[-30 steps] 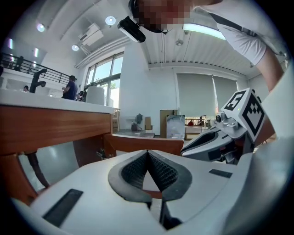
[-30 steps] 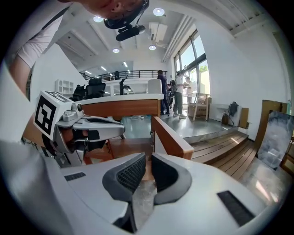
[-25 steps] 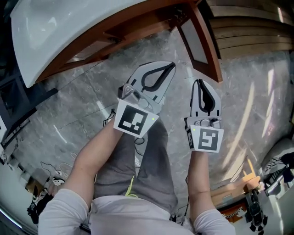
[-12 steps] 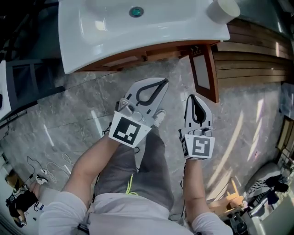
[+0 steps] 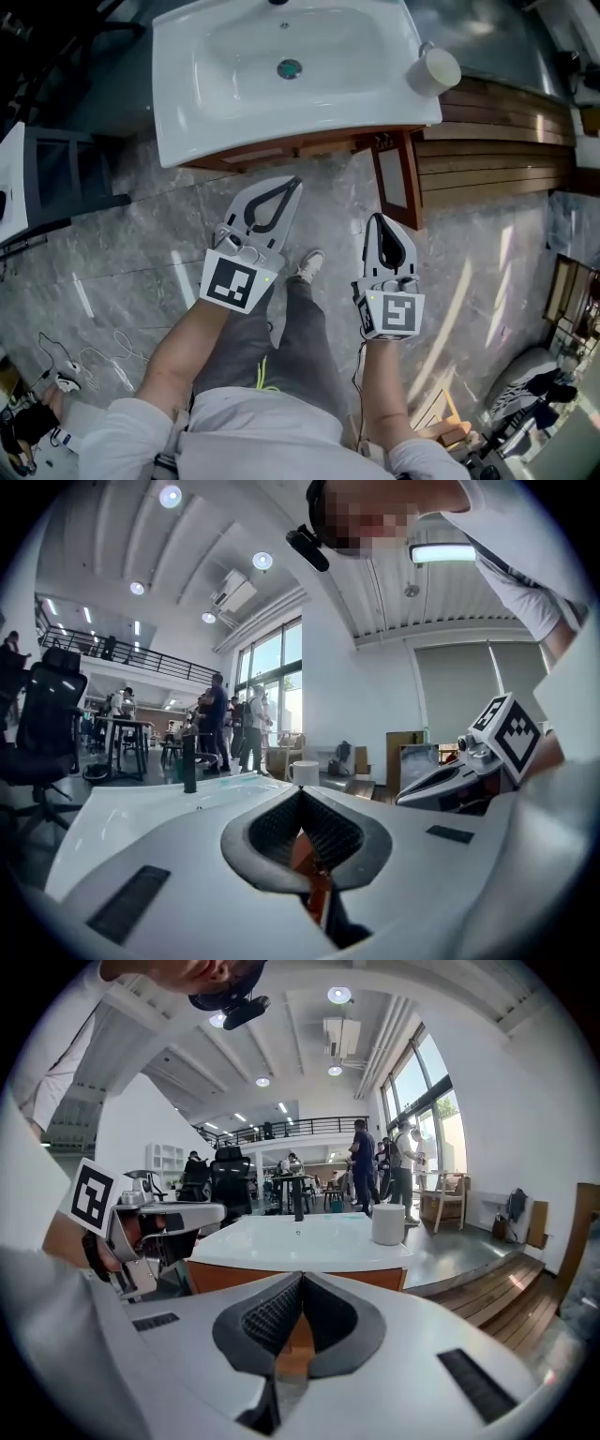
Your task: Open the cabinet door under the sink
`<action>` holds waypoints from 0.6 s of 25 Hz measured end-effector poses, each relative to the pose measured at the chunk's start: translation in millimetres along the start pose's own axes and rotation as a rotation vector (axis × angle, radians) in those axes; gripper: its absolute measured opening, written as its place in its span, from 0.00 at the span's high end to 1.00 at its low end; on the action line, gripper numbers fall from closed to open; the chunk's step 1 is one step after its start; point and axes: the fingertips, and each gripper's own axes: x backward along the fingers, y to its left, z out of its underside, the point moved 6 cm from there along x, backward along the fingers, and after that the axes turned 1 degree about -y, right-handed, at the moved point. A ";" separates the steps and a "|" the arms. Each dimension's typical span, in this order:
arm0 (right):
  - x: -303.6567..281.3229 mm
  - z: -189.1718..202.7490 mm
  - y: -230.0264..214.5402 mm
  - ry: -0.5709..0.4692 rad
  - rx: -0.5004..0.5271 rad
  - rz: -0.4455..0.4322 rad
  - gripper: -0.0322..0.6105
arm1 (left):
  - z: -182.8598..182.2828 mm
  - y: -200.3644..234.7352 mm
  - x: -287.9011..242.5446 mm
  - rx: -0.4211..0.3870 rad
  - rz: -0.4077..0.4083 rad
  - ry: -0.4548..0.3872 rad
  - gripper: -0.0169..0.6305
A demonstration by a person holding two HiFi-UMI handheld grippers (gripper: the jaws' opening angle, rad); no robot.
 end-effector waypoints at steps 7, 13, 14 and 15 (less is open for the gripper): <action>23.8 -46.6 5.1 -0.046 -0.018 0.026 0.89 | -42.8 17.3 27.6 -0.025 -0.048 -0.017 0.96; 47.7 -93.5 9.2 -0.101 -0.029 0.034 0.89 | -101.3 26.1 47.7 0.037 -0.097 -0.087 0.96; 52.4 -100.6 9.4 -0.111 -0.030 0.036 0.89 | -111.7 26.7 50.6 0.035 -0.102 -0.101 0.96; 57.4 -107.2 9.5 -0.120 -0.033 0.039 0.89 | -121.5 26.8 54.0 0.032 -0.105 -0.112 0.96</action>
